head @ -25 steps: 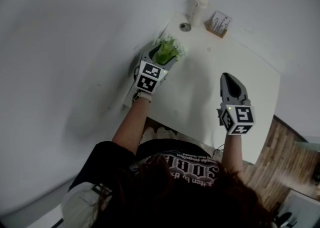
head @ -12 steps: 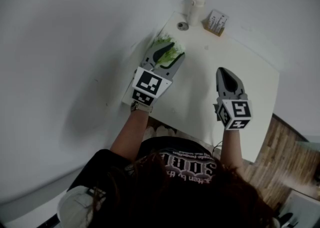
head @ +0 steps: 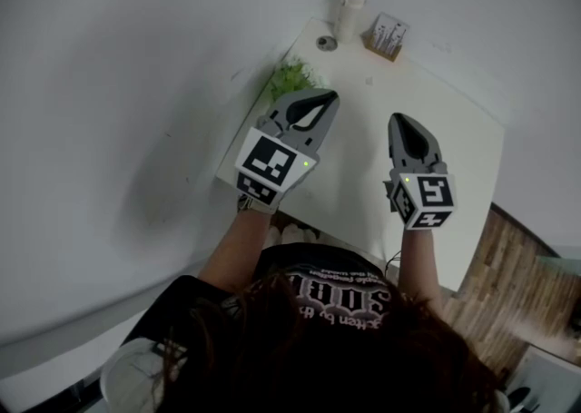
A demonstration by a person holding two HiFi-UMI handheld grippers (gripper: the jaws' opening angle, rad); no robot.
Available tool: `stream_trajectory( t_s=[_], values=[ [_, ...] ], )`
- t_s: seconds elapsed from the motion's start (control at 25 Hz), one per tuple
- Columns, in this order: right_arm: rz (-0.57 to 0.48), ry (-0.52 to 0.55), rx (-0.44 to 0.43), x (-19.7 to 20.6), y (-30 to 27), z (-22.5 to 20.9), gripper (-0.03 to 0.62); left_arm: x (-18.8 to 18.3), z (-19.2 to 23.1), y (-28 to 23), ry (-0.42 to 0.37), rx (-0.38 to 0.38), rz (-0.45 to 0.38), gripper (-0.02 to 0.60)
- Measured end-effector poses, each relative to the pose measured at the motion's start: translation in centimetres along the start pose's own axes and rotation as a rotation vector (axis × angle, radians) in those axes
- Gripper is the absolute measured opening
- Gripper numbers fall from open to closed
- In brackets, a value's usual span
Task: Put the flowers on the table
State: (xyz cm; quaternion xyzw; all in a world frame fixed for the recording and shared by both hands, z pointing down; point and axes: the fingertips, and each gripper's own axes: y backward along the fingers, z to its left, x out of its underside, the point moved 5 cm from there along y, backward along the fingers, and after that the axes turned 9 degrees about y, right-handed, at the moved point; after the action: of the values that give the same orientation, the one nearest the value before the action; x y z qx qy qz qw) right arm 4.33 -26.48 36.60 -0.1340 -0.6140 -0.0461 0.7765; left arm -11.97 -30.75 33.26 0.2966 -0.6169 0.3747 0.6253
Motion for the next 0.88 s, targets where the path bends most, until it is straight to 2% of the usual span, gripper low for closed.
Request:
stream_trajectory(
  t_s=[0.32,0.56,0.88],
  values=[
    [-0.030,-0.003,-0.001,-0.6,1.0,-1.1,0.032,-0.5,-2.4,-0.3,0.039,0.013,0.002,0.003],
    [-0.037,0.004,-0.012,-0.8,1.9,-1.7,0.032,0.1,-3.2,-0.5,0.099,-0.016,0.036,0.003],
    [-0.038,0.012,-0.020,-0.8,2.6,-2.6,0.031,0.9,-3.7,-1.0,0.117,-0.059,0.075,0.003]
  ],
)
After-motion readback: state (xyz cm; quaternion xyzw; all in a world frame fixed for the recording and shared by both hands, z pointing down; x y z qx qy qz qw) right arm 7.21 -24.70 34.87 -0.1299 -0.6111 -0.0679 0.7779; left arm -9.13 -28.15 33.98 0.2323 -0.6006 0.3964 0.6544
